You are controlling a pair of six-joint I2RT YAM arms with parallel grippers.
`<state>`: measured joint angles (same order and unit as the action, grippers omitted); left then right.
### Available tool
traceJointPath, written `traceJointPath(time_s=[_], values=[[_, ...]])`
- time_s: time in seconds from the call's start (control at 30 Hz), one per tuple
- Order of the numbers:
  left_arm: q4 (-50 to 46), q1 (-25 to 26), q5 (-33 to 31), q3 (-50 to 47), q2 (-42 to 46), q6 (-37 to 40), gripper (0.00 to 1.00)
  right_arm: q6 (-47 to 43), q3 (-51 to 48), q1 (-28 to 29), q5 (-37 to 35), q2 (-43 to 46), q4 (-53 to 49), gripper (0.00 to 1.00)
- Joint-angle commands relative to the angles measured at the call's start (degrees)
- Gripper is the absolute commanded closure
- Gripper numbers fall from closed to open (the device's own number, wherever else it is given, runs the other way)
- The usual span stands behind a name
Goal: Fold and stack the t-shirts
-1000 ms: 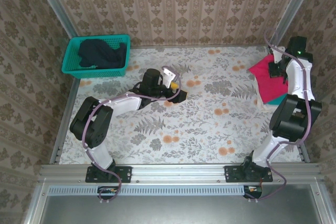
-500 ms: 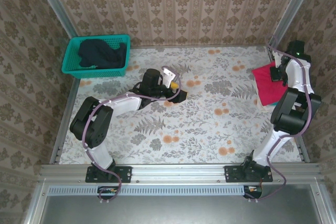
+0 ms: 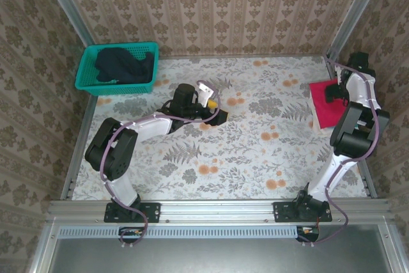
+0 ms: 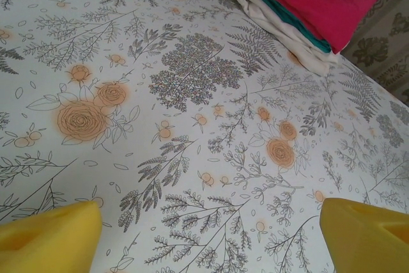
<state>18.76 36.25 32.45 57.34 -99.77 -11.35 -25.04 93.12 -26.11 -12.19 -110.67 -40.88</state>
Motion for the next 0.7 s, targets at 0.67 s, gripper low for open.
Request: traceJointPath(time_s=[0.67], values=[[2.11,-0.92,1.92,-0.11,-0.52,-2.17,0.09,21.19,-5.66,0.1,10.48,-1.08,3.45,0.1]])
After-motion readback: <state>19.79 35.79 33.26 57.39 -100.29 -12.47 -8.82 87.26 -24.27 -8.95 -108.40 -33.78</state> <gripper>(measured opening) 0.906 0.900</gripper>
